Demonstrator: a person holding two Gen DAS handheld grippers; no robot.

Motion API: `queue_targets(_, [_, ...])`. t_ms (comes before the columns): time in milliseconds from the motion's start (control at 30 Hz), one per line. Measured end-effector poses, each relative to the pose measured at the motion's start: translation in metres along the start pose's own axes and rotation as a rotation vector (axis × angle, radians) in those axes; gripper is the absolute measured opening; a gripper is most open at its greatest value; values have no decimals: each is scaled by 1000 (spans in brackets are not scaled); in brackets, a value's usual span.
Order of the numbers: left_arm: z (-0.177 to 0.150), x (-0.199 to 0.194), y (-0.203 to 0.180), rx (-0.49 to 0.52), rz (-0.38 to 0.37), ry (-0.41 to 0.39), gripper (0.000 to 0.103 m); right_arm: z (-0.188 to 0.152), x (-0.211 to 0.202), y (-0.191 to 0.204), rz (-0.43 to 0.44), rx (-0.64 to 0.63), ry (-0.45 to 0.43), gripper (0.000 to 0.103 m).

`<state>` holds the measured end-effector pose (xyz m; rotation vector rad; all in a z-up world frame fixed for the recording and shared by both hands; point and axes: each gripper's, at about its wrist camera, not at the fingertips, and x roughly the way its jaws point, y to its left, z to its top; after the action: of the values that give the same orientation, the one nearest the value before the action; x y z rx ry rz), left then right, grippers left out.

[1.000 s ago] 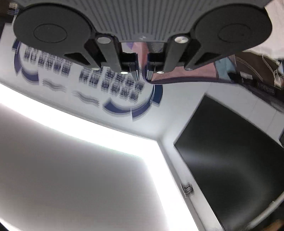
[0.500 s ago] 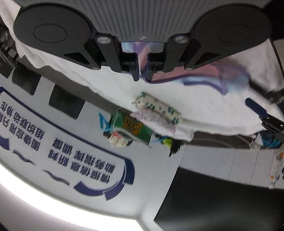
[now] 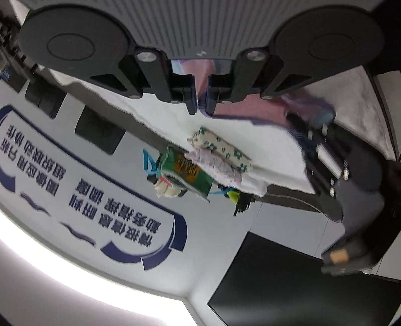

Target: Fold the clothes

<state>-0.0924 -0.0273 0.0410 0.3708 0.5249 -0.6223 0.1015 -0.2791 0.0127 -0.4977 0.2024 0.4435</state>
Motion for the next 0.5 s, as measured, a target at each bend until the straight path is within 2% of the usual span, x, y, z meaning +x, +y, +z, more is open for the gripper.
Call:
queue_targets(33, [1,-3,5,-21,-1,-13,8,-4,1,1,3,8,10,7])
queue_targets(100, [4,-6,7,-39,50,-29,3,-11,3,3,6,29,35,8])
queue_targets(167, [8,-7,6,-60,106,-46,3,-17,10,3,-11,85,96,15])
queue_targets(233, [12,-9,1,-74,160,-74,3,-25,20,3,-54,169,192,49])
queue_targets(333, [15,-12,-6,-88,238,-113,3,-36,23,5,-114,285,296,52])
queue_targets(433, [18,-15,-4,-117,286,-141,3,-34,4,7,-102,445,271,52])
queue_targets(500, [17,-16,-1,-138,285,-158,2,-28,-10,16,-83,480,232,53])
